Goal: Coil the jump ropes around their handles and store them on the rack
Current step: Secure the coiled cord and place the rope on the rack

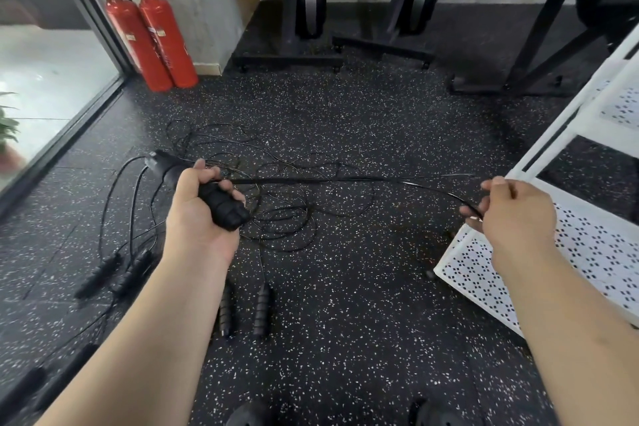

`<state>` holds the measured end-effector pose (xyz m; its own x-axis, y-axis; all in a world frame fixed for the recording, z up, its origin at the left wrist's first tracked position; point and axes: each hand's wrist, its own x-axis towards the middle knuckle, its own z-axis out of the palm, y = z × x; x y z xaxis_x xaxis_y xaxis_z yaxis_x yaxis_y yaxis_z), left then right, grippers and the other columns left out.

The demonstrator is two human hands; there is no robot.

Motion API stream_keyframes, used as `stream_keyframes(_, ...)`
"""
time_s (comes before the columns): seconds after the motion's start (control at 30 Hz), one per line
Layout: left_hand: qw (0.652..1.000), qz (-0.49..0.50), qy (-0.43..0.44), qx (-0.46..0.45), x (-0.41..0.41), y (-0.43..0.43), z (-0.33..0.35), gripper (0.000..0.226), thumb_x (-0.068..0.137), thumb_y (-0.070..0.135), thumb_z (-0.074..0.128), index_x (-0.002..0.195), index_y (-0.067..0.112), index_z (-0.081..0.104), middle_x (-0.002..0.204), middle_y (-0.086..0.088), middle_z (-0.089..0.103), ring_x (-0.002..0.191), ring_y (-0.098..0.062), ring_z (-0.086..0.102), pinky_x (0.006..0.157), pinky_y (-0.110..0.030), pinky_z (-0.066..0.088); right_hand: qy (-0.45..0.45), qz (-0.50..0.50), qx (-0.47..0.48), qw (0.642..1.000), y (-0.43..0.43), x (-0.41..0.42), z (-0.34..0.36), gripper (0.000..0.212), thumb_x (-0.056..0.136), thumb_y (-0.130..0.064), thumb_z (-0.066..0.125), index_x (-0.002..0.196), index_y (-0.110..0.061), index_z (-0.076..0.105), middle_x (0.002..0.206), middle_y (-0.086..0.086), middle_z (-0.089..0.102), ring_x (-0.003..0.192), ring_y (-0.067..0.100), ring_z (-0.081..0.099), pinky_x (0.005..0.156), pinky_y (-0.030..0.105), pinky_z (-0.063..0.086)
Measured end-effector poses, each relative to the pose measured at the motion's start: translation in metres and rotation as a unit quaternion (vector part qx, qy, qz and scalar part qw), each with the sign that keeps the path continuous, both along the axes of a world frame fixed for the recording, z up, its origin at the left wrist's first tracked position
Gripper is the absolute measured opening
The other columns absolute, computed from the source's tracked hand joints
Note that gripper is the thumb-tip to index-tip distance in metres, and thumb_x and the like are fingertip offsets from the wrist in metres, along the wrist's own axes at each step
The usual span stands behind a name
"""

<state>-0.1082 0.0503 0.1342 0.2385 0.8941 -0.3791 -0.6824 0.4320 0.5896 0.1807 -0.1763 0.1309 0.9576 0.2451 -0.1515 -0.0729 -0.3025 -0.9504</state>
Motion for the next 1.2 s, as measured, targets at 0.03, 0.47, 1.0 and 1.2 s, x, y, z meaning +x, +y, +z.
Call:
stream_keyframes(0.03,1.000,0.000,0.000,0.003,0.001,-0.001,-0.001,0.034,0.094,0.006,0.058,0.125,0.020,0.059,0.091,0.003,0.063,0.064,-0.011,0.056,0.061,-0.025,0.048,-0.039,0.015,-0.031,0.999,0.000,0.001,-0.003,0.028,0.114,-0.027,0.048,0.098,-0.023,0.070,0.077,0.001,0.065,0.076,0.026,0.074,0.076,0.045,0.064)
stream_keyframes(0.47,0.974,-0.222,-0.040,-0.004,0.042,-0.067,0.010,0.061,0.088,0.004,0.061,0.148,0.014,0.057,0.107,-0.004,0.065,0.072,-0.012,0.056,0.066,-0.028,0.048,-0.257,0.338,-0.185,0.886,0.027,-0.062,0.004,0.041,0.105,-0.013,0.060,0.140,-0.033,0.066,0.142,-0.019,0.059,0.094,0.006,0.063,0.095,0.026,0.052)
stream_keyframes(1.0,0.987,-0.144,-0.055,-0.035,0.023,-0.032,0.006,0.047,0.087,0.006,0.063,0.134,0.015,0.061,0.129,-0.007,0.068,0.074,-0.012,0.061,0.067,-0.025,0.050,-0.135,0.448,-0.120,0.876,0.025,-0.043,0.001,0.029,0.109,-0.048,0.052,0.091,-0.038,0.072,0.062,-0.003,0.050,0.054,0.016,0.043,0.060,0.036,0.041)
stream_keyframes(1.2,0.926,-0.377,-0.014,-0.006,0.048,-0.091,0.001,0.053,0.088,0.008,0.059,0.140,0.014,0.061,0.135,-0.012,0.069,0.075,-0.013,0.060,0.062,-0.026,0.051,-0.198,0.478,-0.129,0.846,0.034,-0.074,0.001,0.026,0.109,-0.043,0.055,0.093,-0.031,0.071,0.067,-0.016,0.062,0.056,0.006,0.052,0.060,0.029,0.043)
